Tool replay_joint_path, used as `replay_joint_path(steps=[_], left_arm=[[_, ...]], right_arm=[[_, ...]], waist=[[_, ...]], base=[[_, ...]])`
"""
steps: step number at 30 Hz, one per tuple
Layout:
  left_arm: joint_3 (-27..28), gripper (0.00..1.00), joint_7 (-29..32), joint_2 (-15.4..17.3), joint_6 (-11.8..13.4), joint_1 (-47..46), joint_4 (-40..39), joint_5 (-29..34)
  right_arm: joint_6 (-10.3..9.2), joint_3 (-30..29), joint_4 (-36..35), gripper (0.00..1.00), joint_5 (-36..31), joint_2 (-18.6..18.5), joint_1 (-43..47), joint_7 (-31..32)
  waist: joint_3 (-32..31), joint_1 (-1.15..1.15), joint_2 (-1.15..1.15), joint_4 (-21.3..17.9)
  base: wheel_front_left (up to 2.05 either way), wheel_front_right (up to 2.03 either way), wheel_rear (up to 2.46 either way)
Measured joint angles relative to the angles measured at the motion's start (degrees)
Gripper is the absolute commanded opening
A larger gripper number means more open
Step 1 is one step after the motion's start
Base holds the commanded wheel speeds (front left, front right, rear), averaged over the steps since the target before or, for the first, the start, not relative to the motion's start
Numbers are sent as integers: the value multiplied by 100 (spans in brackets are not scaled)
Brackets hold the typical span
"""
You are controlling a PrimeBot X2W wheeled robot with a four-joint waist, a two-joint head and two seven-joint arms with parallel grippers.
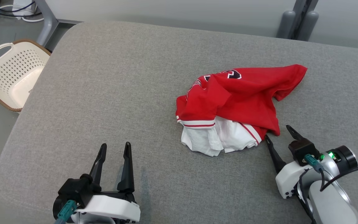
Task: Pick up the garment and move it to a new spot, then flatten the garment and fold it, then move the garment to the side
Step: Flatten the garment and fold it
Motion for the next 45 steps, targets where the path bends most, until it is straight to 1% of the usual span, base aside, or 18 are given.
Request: replay_joint_path(steps=[2, 3, 4, 5, 7, 8, 9, 10, 15, 20, 27, 31, 32, 37, 44, 45], left_arm=[[-8, 100, 0, -2, 0, 0, 7, 0], [-2, 100, 0, -1, 0, 0, 8, 2], [2, 100, 0, 0, 0, 0, 8, 8], [9, 100, 0, 1, 0, 1, 7, 13], [20, 100, 0, 0, 0, 3, 7, 14], [24, 100, 0, 0, 0, 4, 7, 15], [32, 100, 0, 0, 1, 6, 4, 18], [40, 100, 0, 1, 5, 8, 3, 27], [59, 100, -1, 0, 8, 8, -5, 57], [115, 100, -1, 0, 1, 7, -11, 74], [188, 100, -1, -1, -27, 5, -7, 160], [216, 100, -1, -1, -54, 1, -5, 183], [216, 100, -1, -1, -54, 1, -5, 183], [229, 100, -1, -2, -80, -79, 8, 220], [287, 100, -1, -2, -125, -162, 45, 289], [291, 100, -1, -2, -126, -168, 58, 296]], right_arm=[[-1, -93, 109, 98, -96, 24, -79, 0], [0, -126, 151, 72, -138, 37, -123, 0], [0, -151, 176, 72, -171, 54, -167, 0], [0, -175, 199, 44, -190, 71, -204, 0], [0, -250, 267, 28, -245, 85, -266, 0], [0, -285, 304, 15, -290, 82, -298, 0], [0, -309, 342, 6, -336, 82, -332, 0], [0, -327, 386, 0, -385, 87, -369, 0], [0, -467, 355, 0, -423, 114, -515, 0], [0, -691, -75, 0, -261, 115, -456, -1], [0, -1157, -868, 0, -163, -67, 122, -13], [0, -1433, -1169, 0, -118, -143, 522, 7], [0, -1433, -1169, 0, -118, -143, 522, 7], [0, -1710, -1263, 0, 26, -257, 805, 140], [0, -1846, -1307, 0, 71, -253, 890, 144], [0, -1857, -1308, 20, 68, -247, 894, 143]], waist=[[13, 0, 0, 67], [19, 0, 0, 96], [25, 0, 0, 118], [30, 0, 0, 131], [42, 0, 0, 134], [45, 0, 0, 127], [47, 0, 0, 114], [49, 0, 0, 94], [66, 0, 0, -74], [55, 0, 0, -357], [4, 0, 0, -874], [4, 0, 0, -1150], [4, 0, 0, -1150], [107, 0, 0, -1411], [296, 0, 0, -1600], [309, 0, 0, -1617]], base=[[0, 0, 0], [0, 0, 0], [0, 0, 0], [0, 0, 0], [0, 0, 0], [0, 0, 0], [0, 0, 0], [0, 0, 0], [0, 0, 0], [0, 0, 0], [0, 0, 0], [0, 0, 0], [0, 0, 0], [0, 0, 0], [0, 0, 0], [0, 0, 0]])
